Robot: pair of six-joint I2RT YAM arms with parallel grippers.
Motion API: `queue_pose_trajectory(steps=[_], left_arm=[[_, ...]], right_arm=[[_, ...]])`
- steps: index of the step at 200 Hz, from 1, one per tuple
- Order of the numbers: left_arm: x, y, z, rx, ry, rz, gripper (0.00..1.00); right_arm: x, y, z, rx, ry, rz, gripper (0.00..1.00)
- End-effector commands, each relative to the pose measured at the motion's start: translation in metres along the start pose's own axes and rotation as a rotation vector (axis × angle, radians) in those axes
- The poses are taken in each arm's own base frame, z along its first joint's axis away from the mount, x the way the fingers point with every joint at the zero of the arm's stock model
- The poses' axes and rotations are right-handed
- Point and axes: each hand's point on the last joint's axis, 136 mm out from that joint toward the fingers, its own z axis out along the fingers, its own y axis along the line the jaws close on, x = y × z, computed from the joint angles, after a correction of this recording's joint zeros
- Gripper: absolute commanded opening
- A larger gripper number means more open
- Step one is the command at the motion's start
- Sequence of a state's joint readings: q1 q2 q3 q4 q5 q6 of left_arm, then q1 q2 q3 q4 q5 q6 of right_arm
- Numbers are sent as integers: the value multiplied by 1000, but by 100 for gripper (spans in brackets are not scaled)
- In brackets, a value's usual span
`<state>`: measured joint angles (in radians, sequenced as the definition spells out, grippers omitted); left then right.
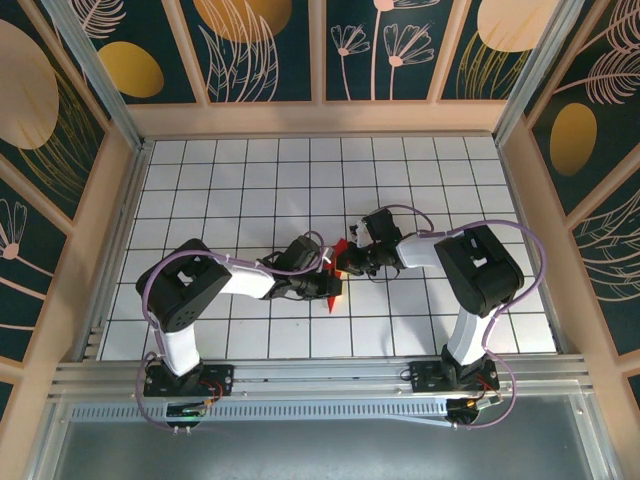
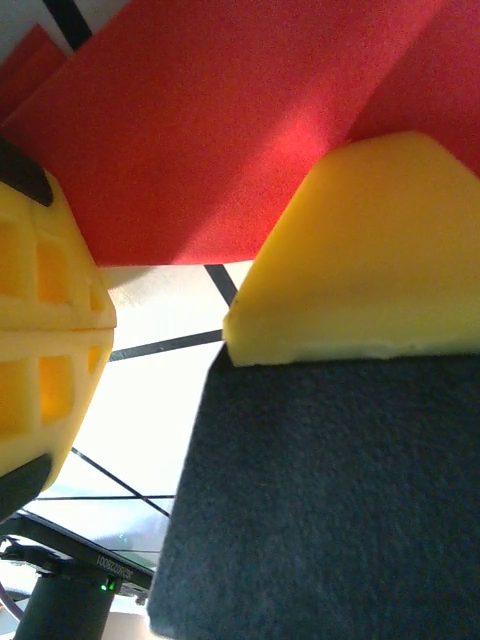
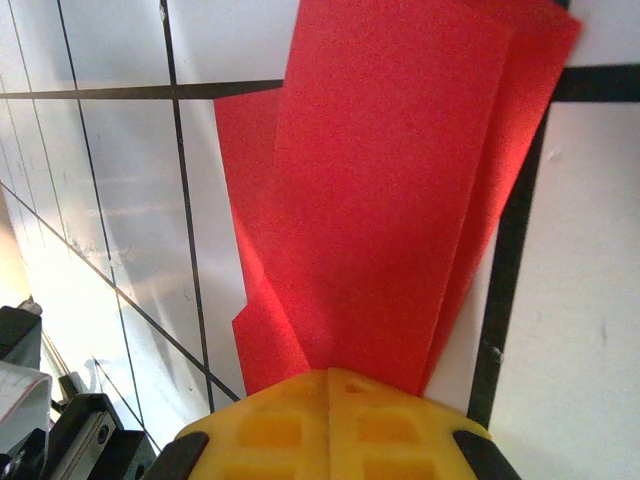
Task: Fold a paper plane with a square sheet of paper (fold left side to right side)
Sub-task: Fold the wing for the fifth time at the center of the table.
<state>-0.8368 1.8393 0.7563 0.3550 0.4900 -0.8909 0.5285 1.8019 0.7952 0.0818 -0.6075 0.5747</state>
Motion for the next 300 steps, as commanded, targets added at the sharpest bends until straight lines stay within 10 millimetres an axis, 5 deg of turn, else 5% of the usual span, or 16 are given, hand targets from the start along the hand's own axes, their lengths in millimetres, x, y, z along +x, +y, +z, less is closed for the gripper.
queue_pose_trajectory(steps=[1, 147, 187, 235, 263, 300], left_arm=[[23, 18, -1, -45, 56, -15, 0], [65, 17, -5, -62, 131, 111, 1], [51, 6, -13, -63, 68, 137, 2], [10, -40, -31, -39, -54, 205, 3], [17, -50, -31, 28, -27, 203, 4], [37, -39, -21, 58, 42, 173, 3]], right_arm=[[38, -69, 11, 259, 91, 89, 0], [39, -72, 12, 270, 98, 92, 0], [43, -68, 16, 265, 112, 80, 0], [43, -66, 17, 263, 118, 76, 0], [43, -66, 17, 262, 116, 75, 0], [45, -67, 18, 266, 120, 78, 0]])
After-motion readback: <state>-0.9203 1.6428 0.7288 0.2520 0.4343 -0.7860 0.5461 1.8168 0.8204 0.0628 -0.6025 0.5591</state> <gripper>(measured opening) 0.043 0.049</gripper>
